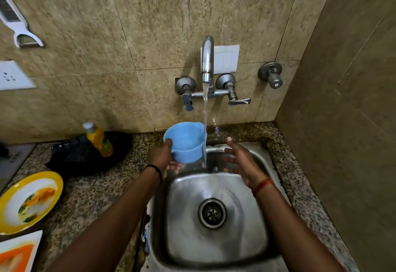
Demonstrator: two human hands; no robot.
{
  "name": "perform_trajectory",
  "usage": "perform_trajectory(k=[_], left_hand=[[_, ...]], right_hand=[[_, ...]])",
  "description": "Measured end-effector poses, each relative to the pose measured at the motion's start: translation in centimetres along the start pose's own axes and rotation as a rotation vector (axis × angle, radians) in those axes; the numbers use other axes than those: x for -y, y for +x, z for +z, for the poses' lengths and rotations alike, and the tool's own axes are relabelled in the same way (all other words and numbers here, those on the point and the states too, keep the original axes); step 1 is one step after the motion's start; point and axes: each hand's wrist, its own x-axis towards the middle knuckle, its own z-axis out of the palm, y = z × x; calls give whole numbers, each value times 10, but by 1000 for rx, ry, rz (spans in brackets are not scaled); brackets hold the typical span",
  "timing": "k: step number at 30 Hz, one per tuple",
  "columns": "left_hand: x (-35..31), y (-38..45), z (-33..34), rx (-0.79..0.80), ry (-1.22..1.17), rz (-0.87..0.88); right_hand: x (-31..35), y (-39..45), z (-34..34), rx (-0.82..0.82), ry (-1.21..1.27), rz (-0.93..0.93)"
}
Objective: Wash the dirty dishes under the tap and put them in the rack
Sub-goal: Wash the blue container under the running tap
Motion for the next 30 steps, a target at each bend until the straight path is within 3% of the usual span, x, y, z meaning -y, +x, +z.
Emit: perform_trajectory(k=[5,9,11,14,16,17,20,23,25,27,30], left_hand=[[6,-17,15,194,155,-94],[0,-11,11,58,36,-92],[-3,-13,15,33,42,-73],[-10,-16,21,34,136,-57],[-16,-16,26,24,176,-24],[-19,-15,30,14,198,5],[-24,-14,43,-4,428,150],[-17,-23,54,73,767,487],[-9,-32,57,64,1082,719],[-3,-30,61,136,1187,796],[-8,-26,70,236,1146,766]], right_hand=[[1,7,29,-34,35,-123],[-18,5,24,0,-148,-121],[-26,4,20,-82,-390,-411],[-23,-7,19,-115,-990,-947],[-25,-8,23,-44,-1192,-985],[-25,-9,24,-29,-1167,-953],[-18,-15,34,-18,-585,-735],[-9,-4,39,-195,180,-287],[-5,6,34,-60,558,-33],[-2,13,26,11,792,59],[-6,24,14,-18,828,63]])
